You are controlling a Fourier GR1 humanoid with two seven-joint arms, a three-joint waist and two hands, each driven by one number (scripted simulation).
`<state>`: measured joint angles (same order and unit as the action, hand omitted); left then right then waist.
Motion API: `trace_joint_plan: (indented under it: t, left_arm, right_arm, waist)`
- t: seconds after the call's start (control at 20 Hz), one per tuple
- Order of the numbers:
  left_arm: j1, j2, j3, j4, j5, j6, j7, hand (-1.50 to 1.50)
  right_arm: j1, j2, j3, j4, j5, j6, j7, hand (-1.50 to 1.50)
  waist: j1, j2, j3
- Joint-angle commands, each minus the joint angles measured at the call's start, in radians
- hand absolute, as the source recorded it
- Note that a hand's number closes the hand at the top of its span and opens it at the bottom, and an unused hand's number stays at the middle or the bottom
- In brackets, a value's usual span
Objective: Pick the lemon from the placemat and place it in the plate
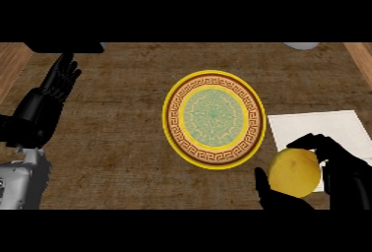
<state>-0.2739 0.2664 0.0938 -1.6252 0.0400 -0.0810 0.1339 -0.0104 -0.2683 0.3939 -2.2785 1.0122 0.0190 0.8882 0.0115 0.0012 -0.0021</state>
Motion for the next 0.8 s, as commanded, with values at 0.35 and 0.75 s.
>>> trace_joint_plan:
  t: [0.35, 0.75]
  left_arm:
    - [0.020, -0.001, 0.017, -0.002, -0.008, -0.013, -0.023, 0.00]
    - [0.007, -0.005, 0.028, -0.023, 0.004, -0.019, 0.009, 0.00]
  right_arm:
    - [-0.463, 0.264, -0.049, 0.534, 0.007, -0.080, 0.037, 1.50]
    - [-0.658, 0.268, -0.126, 0.990, -0.036, -0.228, -0.053, 1.50]
  waist:
    - [0.004, 0.001, 0.002]
    - [0.006, 0.002, 0.002]
